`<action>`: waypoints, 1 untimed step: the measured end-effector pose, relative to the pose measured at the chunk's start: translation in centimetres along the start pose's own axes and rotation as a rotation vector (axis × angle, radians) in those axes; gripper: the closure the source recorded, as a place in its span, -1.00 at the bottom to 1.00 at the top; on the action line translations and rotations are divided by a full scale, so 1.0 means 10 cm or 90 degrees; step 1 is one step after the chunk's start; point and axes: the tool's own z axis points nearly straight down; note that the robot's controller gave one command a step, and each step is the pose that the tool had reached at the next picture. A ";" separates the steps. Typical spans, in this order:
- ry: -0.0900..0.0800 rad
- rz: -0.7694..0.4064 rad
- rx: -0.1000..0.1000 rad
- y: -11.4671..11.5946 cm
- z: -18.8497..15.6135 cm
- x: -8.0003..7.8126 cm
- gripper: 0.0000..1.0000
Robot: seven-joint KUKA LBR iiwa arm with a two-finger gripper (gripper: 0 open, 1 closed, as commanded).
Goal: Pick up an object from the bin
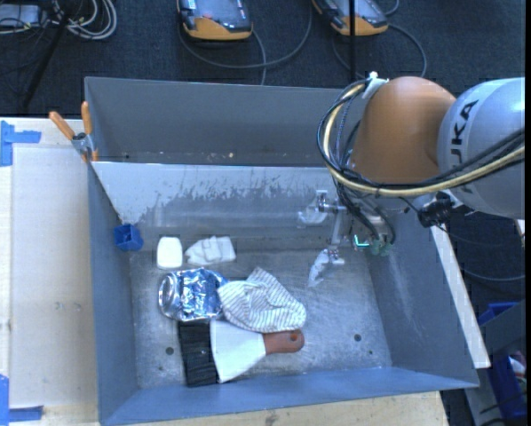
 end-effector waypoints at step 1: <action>-0.004 0.000 0.000 0.00 -0.03 -0.02 -1.00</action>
Offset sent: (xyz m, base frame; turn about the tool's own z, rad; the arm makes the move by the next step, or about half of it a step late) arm 0.0060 0.0507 -0.1090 0.0269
